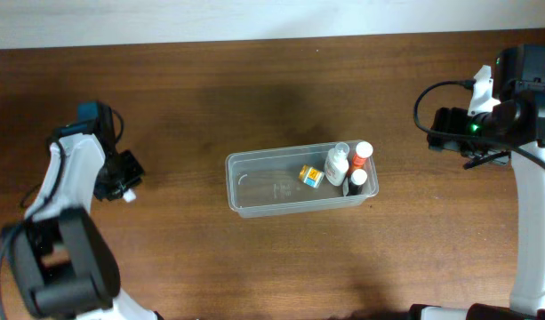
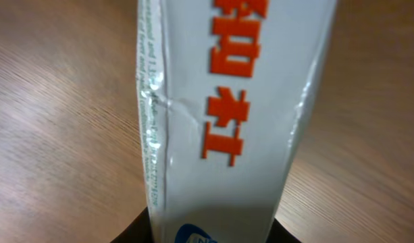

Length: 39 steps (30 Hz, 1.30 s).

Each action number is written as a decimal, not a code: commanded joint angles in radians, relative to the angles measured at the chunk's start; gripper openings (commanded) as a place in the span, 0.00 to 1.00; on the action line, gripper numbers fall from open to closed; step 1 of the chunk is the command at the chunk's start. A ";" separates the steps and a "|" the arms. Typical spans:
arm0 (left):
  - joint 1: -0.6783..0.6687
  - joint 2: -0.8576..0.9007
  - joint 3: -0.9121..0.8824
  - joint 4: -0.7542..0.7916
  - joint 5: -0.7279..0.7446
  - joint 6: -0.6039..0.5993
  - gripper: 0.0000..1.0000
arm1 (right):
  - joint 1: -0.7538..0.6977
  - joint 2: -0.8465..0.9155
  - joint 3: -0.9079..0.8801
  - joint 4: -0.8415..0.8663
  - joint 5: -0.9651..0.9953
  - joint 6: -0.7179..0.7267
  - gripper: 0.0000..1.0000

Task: Pack container
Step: 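Grasp the white-and-red toothpaste box with the left gripper, then lay the toothpaste box flat in the container's left side, release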

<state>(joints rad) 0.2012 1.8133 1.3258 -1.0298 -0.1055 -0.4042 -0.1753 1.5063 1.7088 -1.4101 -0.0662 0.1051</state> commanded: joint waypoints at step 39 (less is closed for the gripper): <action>-0.800 -0.068 0.100 0.081 -0.203 0.576 0.38 | -0.002 -0.005 -0.004 0.000 -0.006 -0.002 0.78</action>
<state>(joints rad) -0.6018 1.8046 1.3842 -0.9333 -0.1799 0.2214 -0.1753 1.5063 1.7088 -1.4105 -0.0662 0.1043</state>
